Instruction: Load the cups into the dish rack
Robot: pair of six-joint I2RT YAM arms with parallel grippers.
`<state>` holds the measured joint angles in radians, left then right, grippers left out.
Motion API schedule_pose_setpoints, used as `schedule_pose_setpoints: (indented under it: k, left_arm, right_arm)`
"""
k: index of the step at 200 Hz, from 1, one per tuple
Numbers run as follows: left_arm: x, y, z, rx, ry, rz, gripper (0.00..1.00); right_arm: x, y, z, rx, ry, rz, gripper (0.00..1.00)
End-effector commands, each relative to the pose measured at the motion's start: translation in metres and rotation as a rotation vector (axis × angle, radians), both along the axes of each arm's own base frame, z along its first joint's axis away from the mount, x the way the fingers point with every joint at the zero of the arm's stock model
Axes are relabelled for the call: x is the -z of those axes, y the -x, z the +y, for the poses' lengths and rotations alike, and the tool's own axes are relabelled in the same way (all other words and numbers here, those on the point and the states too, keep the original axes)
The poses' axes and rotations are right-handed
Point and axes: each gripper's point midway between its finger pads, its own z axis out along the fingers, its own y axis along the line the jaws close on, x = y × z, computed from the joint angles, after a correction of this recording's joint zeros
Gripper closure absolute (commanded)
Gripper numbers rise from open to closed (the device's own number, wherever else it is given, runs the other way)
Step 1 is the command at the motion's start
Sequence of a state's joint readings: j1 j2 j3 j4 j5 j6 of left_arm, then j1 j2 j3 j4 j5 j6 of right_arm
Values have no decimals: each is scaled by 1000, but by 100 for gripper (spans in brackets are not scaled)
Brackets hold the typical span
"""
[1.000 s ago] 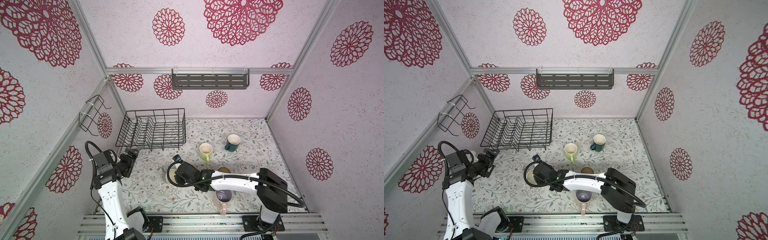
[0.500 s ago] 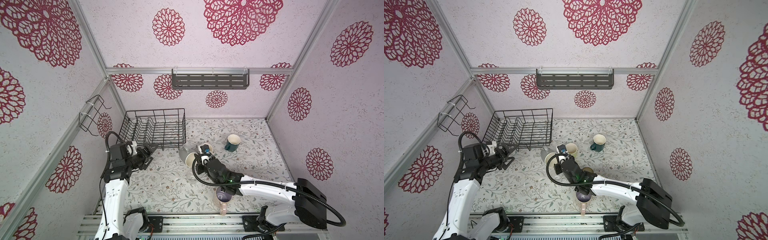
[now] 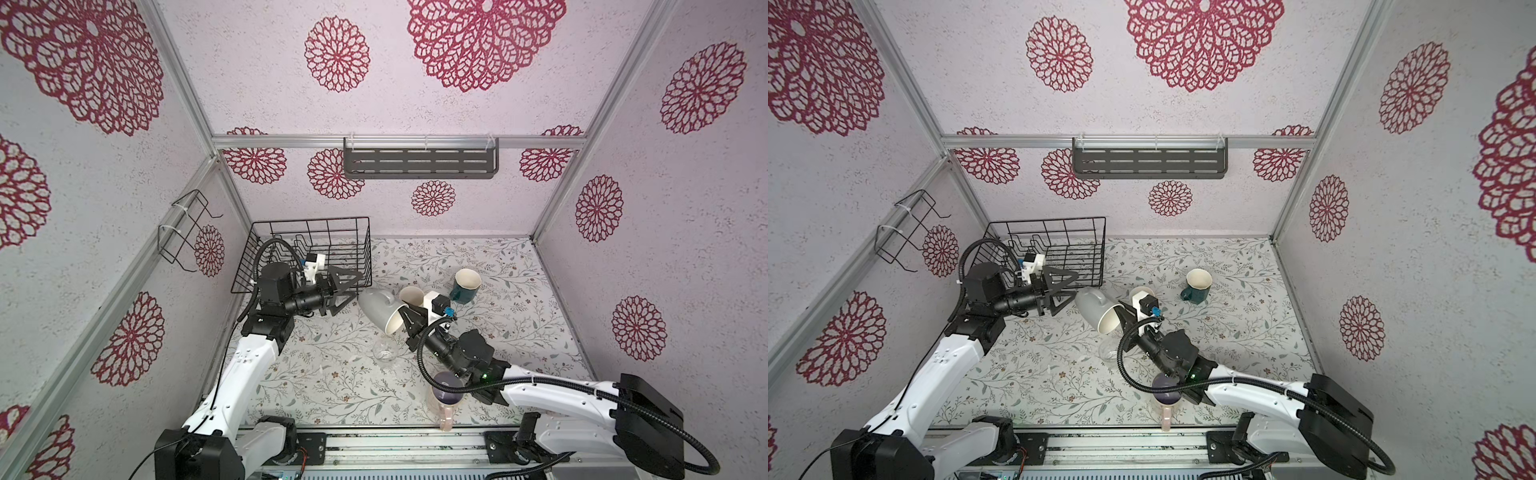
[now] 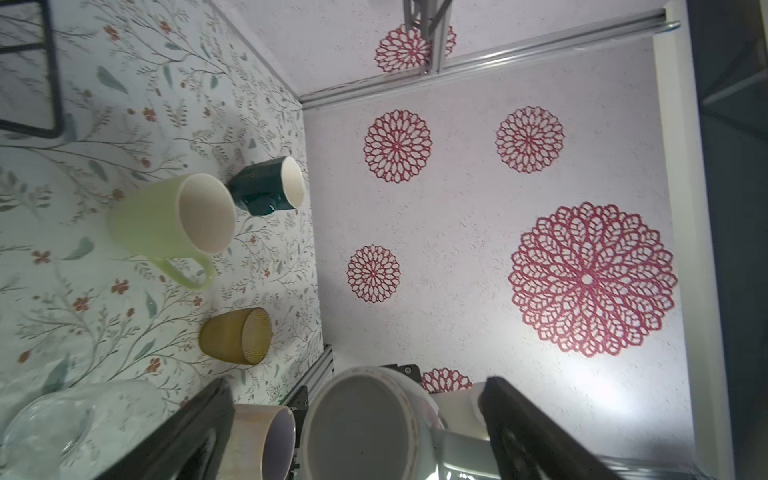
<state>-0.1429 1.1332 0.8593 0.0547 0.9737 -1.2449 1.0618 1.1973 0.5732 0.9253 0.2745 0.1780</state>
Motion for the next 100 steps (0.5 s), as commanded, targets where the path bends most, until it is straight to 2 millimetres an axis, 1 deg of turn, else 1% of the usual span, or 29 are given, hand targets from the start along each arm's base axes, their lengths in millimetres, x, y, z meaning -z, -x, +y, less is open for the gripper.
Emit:
schedule_pose_setpoints:
  k: [1,16,27,41,51,61,90,100]
  left_arm:
    - [-28,6,-9,64,58,-78,3]
    - [-28,6,-8,57,40,-53,3]
    - [-24,5,-6,36,-7,-49,3]
    - [-14,5,-2,5,-80,-21,2]
    - [-9,5,0,-9,-115,-3,2]
    - [-5,5,2,-22,-135,18,2]
    - [8,4,-2,-55,-178,59,0]
    - [16,4,-2,-75,-211,87,3]
  right_arm:
    - [-70,9,-20,-34,-229,-125,100]
    - [-65,1,-22,38,-115,-176,100]
    - [-56,-8,-21,105,33,-229,100]
    - [-46,-16,-16,162,245,-308,100]
    - [-43,-24,-17,219,350,-344,100]
    - [-42,-30,-21,276,417,-378,100]
    - [-44,-38,-17,354,545,-499,100]
    - [-44,-43,-16,389,597,-531,100]
